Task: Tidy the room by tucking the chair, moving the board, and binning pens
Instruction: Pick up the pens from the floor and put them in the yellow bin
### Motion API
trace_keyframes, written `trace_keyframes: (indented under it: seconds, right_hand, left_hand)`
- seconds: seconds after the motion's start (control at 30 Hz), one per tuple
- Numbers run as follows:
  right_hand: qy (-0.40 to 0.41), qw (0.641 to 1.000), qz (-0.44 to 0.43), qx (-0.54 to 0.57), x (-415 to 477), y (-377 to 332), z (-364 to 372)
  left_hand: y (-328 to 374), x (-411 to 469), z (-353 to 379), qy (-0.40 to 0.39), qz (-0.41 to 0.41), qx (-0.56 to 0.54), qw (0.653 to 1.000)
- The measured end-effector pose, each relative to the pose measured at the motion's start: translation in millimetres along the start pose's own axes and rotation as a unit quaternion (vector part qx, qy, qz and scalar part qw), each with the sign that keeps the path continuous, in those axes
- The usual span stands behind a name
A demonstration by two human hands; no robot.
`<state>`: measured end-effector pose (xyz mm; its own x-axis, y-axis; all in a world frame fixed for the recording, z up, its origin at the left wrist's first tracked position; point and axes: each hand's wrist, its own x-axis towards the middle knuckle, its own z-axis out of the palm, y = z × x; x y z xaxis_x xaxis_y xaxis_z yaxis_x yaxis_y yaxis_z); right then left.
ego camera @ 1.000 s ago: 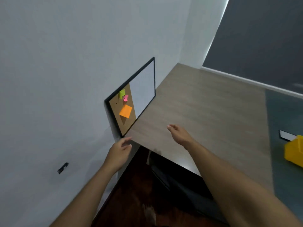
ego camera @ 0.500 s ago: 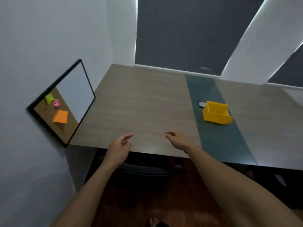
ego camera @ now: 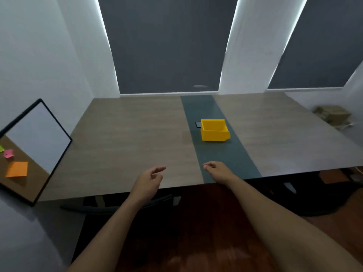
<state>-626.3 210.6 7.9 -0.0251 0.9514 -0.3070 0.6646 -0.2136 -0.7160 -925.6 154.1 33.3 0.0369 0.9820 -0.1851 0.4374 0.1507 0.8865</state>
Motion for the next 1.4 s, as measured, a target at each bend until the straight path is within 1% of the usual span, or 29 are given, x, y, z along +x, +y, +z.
trace_keyframes:
  seconds: [0.27,0.37,0.43,0.6,0.77,0.97,1.03,1.13,1.23,1.4]
  right_hand:
    - [0.024,0.997,0.051,0.044,-68,133,-81]
    - [0.029,0.995,0.077,0.064,-98,185,-101]
    - [0.042,0.99,0.099,0.086,-119,217,-113]
    - [0.103,0.973,0.151,0.14,-166,283,-145]
    - [0.141,0.95,0.211,0.181,-217,336,-162]
    - [0.223,0.914,0.277,0.194,-279,392,-189]
    - [0.258,0.895,0.306,0.198,-302,406,-199]
    - [0.284,0.869,0.349,0.205,-336,423,-206]
    - [0.337,0.84,0.369,0.21,-370,430,-207]
    - [0.371,0.79,0.424,0.239,-439,442,-173]
  left_hand:
    - [55,-32,141,-0.056,0.001,0.04,0.998]
    - [75,-43,192,-0.093,0.006,0.042,0.995]
    - [85,-48,223,-0.119,0.028,0.059,0.991]
    - [109,-52,293,-0.2,0.082,0.101,0.971]
    - [132,-46,364,-0.286,0.12,0.132,0.941]
    - [158,-43,449,-0.385,0.152,0.146,0.899]
    - [166,-42,473,-0.421,0.153,0.148,0.882]
    - [174,-40,507,-0.467,0.162,0.145,0.857]
    - [176,-39,544,-0.506,0.176,0.154,0.83]
    - [167,-67,606,-0.575,0.186,0.188,0.774]
